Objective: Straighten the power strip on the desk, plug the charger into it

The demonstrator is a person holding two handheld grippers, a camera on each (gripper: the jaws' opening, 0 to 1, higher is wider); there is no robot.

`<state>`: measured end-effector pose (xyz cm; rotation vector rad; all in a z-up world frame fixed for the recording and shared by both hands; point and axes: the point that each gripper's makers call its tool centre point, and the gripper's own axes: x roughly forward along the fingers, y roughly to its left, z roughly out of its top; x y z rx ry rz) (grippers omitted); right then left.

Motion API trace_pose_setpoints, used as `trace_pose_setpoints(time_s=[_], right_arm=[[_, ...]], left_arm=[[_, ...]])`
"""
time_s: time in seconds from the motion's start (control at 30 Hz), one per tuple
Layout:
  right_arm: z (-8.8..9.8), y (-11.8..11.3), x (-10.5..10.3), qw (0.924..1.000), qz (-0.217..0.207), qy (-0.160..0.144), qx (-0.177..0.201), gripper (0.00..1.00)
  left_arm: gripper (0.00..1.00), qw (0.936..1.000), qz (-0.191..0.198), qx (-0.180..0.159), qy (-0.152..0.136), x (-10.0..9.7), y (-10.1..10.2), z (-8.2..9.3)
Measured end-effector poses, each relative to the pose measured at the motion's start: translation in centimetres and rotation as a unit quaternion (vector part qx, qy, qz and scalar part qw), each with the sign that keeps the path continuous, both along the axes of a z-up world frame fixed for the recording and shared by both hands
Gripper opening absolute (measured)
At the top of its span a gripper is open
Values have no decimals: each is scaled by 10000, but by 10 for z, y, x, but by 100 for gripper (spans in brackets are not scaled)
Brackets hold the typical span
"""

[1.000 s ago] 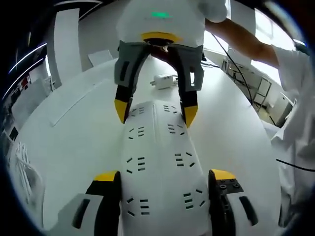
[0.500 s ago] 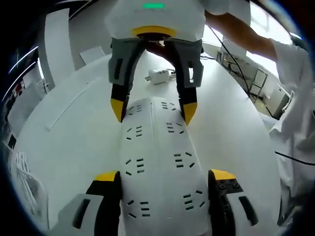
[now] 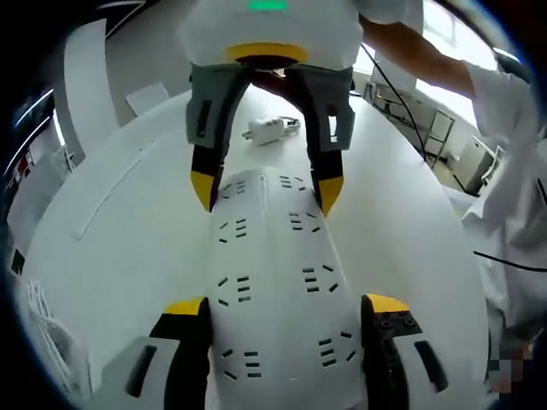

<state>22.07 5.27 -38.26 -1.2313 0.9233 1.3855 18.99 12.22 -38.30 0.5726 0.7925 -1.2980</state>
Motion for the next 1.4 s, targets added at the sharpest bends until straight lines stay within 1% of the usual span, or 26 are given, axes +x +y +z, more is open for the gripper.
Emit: trace_pose_setpoints(time_s=[0.17, 0.27, 0.37, 0.47, 0.67, 0.93, 1.0, 1.4], right_arm=[[0, 0, 0, 10000, -85, 11, -10, 63], [0, 0, 1, 9999, -144, 15, -32, 63], [0, -1, 1, 9998, -196, 19, -10, 63], [0, -1, 1, 9998, -208, 26, 34, 63], [0, -1, 2, 9997, -226, 19, 43, 63], [0, -2, 1, 9994, -341, 0, 113, 63], [0, -2, 1, 9993, -369, -5, 95, 63], [0, -4, -3, 9982, -602, -19, 21, 63]], left_arm=[[73, 9996, -218, 189, 11, 0, -1, 0], [72, 9984, -388, 409, 88, 2, -1, 0], [71, 9973, -510, 508, 148, 4, -2, 1], [72, 9966, -591, 562, 141, 3, -3, 0], [72, 9964, -602, 588, 121, 2, -3, 0], [72, 9966, -646, 502, 138, 4, -3, 1], [72, 9966, -654, 486, 143, 8, -3, 2], [71, 9964, -737, 409, 122, 9, -4, 1]])
